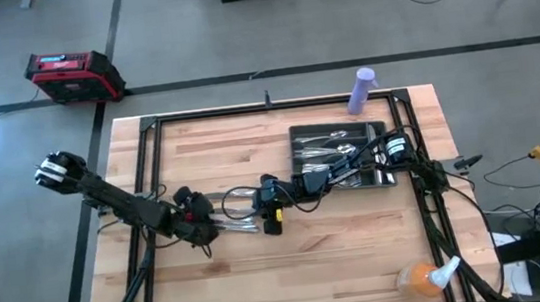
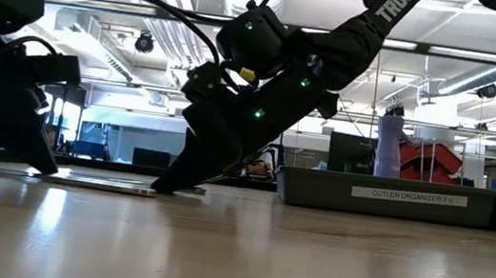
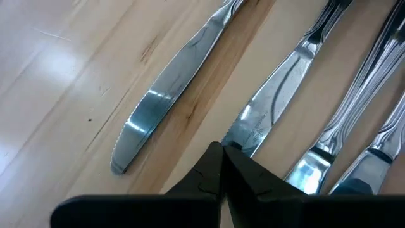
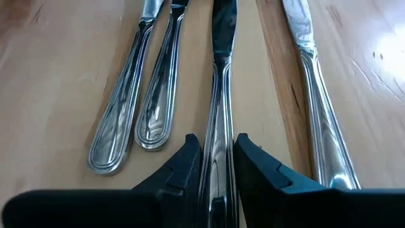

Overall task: Sort silverware
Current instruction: Put the silver knife into the gray silverware tray

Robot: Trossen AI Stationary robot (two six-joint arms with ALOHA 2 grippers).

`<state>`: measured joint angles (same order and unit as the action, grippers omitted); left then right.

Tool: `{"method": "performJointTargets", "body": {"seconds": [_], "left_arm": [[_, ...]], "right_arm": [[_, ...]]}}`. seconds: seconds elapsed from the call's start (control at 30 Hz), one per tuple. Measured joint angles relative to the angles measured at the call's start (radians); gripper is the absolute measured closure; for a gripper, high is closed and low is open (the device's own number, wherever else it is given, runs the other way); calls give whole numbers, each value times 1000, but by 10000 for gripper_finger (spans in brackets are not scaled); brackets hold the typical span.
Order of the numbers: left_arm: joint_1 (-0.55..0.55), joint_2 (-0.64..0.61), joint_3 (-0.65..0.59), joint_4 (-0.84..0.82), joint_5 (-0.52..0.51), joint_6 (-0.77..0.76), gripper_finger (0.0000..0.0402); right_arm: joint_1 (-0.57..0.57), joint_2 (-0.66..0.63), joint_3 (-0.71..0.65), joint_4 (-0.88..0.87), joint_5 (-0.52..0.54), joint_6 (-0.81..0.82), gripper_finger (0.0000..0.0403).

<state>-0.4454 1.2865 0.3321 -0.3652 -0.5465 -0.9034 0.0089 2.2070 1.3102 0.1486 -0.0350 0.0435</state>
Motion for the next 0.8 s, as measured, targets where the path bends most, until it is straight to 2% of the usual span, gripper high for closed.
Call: {"method": "performJointTargets", "body": {"seconds": [0.27,0.47,0.6,0.7,0.8], "left_arm": [[-2,-7,-6,36,-15,10,402],[-18,-62,44,53,-90,151,402],[-20,-89,82,178,-160,307,402],[-18,-90,82,345,-175,448,402],[-4,-75,75,439,-182,539,402]], "right_arm": [[-11,-2,0,-44,-1,-4,358],[-7,-13,-2,-65,37,-67,364],[0,-26,7,-88,77,-129,379],[0,-26,22,-115,74,-158,400],[-2,-26,26,-133,70,-160,401]]}}
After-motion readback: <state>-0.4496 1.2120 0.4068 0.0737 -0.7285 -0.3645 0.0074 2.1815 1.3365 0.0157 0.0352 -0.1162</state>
